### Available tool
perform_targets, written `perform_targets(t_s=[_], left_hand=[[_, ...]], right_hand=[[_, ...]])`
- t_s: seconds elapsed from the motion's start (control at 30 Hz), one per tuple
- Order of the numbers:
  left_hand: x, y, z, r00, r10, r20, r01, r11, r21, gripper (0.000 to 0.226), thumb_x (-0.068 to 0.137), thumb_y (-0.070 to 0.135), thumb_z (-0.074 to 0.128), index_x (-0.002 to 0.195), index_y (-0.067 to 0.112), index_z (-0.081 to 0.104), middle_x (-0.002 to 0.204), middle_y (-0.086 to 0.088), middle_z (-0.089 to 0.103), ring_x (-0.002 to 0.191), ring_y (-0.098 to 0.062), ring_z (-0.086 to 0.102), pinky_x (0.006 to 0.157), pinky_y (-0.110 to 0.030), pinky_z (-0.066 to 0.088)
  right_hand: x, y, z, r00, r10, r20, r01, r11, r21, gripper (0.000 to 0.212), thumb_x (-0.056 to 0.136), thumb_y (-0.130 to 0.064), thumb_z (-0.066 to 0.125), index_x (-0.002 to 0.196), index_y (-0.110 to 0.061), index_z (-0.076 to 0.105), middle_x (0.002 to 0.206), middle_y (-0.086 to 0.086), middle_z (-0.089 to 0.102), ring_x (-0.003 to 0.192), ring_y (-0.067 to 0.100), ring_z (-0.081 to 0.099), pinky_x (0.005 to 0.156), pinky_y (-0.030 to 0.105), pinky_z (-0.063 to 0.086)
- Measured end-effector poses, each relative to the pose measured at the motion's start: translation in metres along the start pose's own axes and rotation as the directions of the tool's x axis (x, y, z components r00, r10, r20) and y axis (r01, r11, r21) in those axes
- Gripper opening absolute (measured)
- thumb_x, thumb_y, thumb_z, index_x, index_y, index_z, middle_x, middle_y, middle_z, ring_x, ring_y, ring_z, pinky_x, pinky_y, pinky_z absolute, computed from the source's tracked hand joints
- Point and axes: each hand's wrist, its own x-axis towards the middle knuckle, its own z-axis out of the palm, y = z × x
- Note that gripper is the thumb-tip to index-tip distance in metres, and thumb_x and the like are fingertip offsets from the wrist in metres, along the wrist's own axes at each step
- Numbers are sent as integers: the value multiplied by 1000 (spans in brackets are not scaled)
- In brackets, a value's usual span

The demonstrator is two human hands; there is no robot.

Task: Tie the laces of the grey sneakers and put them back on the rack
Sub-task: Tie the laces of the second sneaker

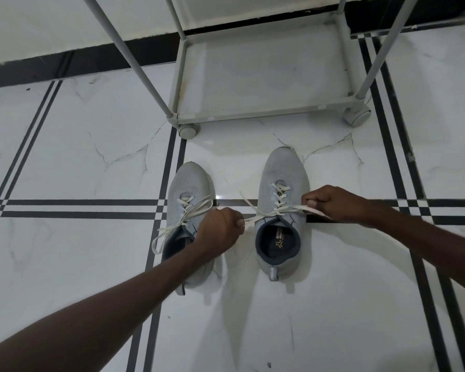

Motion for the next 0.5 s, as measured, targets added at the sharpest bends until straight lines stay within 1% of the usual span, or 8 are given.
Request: perform_targets(t_s=[0.03,0.1,0.2,0.23,0.3,0.37,0.43,0.5], left_hand=[[2,-1,0,993,-83,81,95,983,-157,33,88,17,44,63,16,65,61,-2,64,57,-22,60,58,-28,47],[2,4,-2,944,-221,245,304,872,-384,38,86,2,43,54,19,55,52,0,48,42,-14,40,45,-19,33],[-1,6,-5,883,-300,361,452,750,-482,39,82,-7,34,56,17,48,50,-1,38,37,-11,29,42,-15,21],[-1,6,-5,873,-310,377,472,732,-492,38,82,-9,33,57,16,49,49,-1,38,35,-10,29,42,-15,21],[-4,9,-5,857,-332,395,505,697,-509,38,84,-9,33,61,15,52,50,-3,40,32,-10,30,40,-13,23],[-2,12,-9,853,-335,401,513,681,-523,37,90,-5,36,63,13,54,51,-5,44,30,-10,36,36,-12,28],[2,12,-16,872,-317,373,483,682,-549,36,98,3,40,69,10,60,52,-6,52,34,-12,50,36,-16,41],[7,14,-22,904,-262,339,420,698,-580,26,101,13,44,88,3,65,69,-12,65,55,-18,63,54,-25,54]], right_hand=[[0,3,1,1000,22,9,-22,999,42,40,100,-16,48,61,-20,51,49,-11,47,48,3,38,55,22,33],[2,7,2,1000,16,-21,-16,1000,-1,39,99,-14,51,60,-16,47,48,-9,45,46,3,38,55,24,31],[6,8,3,994,-51,-94,28,972,-235,38,94,-11,57,60,-19,44,53,-7,46,50,4,40,58,25,31],[5,7,5,988,-85,-128,43,951,-305,35,91,-8,59,60,-17,45,52,-8,46,51,4,40,56,24,30],[2,4,9,972,-160,-174,76,909,-410,29,81,0,58,61,-17,46,51,-9,43,53,14,43,52,26,29],[-3,1,9,974,-147,-170,49,878,-476,25,76,0,57,64,-19,46,56,-7,45,59,20,45,51,27,28],[-6,-4,11,982,-106,-154,1,829,-559,23,76,-4,57,69,-21,44,63,-2,50,63,22,45,53,31,26],[-9,-7,18,958,-214,-191,26,729,-684,23,76,-5,63,73,-22,47,69,5,59,63,25,49,56,30,30]])
